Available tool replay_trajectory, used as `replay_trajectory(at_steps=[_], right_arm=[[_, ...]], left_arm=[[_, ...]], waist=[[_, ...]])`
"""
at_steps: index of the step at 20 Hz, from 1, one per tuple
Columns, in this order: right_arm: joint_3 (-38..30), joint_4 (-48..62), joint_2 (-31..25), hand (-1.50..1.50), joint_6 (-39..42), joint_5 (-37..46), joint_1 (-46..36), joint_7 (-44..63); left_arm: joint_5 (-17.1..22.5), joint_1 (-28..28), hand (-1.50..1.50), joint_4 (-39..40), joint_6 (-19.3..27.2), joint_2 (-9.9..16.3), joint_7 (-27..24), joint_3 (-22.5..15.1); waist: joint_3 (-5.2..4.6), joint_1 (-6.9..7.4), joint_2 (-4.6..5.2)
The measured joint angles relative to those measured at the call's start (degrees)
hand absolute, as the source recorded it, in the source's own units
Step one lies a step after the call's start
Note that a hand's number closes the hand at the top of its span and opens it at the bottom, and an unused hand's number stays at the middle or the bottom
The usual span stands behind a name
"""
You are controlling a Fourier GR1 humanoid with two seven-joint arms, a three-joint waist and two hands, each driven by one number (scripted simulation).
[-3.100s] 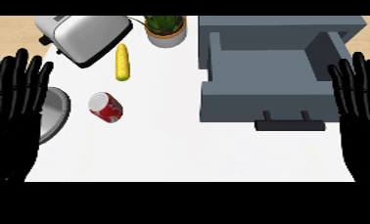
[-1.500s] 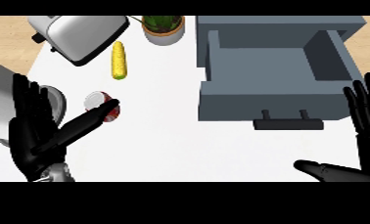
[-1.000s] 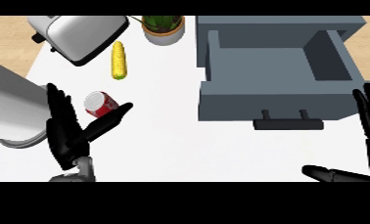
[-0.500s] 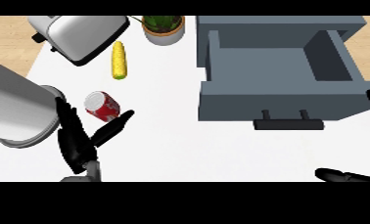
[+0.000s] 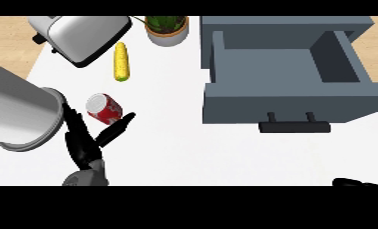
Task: Pick up the can, place it into the drawer and close the drawer
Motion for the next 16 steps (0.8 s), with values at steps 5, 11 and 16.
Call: replay_trajectory(at_steps=[5, 11, 16], right_arm=[[0.34, -0.20, 1.28, -1.50, 0.41, 1.01, 0.59, -1.09], [0.03, -1.92, 0.98, -1.50, 0.14, 1.10, -0.67, 1.80], [-1.18, -2.80, 0.91, -1.50, 1.61, -0.21, 0.56, 1.92]], left_arm=[[4.52, -3.72, -1.50, 8.69, -2.80, 0.13, -5.71, 3.36], [8.36, -6.86, -1.50, 18.64, -6.42, 0.86, -13.33, 8.07], [10.07, -10.68, -1.50, 26.91, -10.15, 2.22, -17.99, 11.21]], waist=[[0.00, -0.04, 0.01], [-0.01, -0.08, 0.03], [0.00, -0.16, 0.04]])
